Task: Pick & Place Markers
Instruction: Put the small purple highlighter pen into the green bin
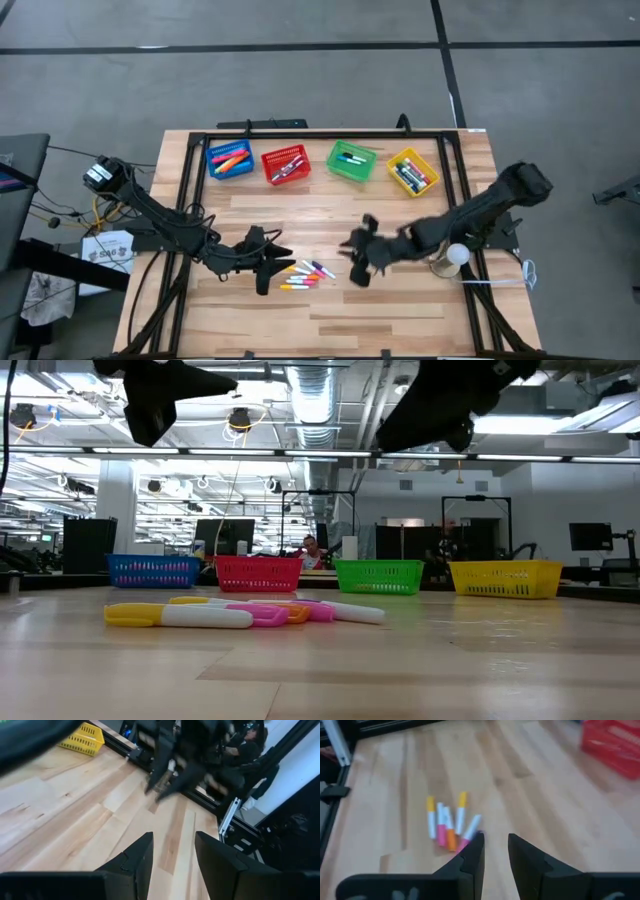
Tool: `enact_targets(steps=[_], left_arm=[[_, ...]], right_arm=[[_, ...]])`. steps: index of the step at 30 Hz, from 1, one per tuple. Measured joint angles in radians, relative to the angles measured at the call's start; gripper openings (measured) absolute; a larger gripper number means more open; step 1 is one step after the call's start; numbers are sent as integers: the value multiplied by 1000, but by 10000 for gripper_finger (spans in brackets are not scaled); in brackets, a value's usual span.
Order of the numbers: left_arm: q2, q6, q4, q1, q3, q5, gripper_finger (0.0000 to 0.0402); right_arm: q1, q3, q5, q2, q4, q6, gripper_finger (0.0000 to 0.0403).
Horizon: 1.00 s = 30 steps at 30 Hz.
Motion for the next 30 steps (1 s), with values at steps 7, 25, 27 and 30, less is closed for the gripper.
enact_targets(steps=[7, 25, 27, 30], left_arm=[[0, -1, 0, -21, 0, 0, 144], [0, -12, 1, -32, 0, -34, 144], [0, -12, 0, -32, 0, -34, 144], [0, -12, 0, -32, 0, -34, 144]], right_arm=[[68, 0, 16, 204, 175, 81, 75], [86, 26, 107, 408, 249, 182, 116], [83, 26, 118, 408, 250, 177, 130], [82, 26, 117, 408, 246, 177, 152]])
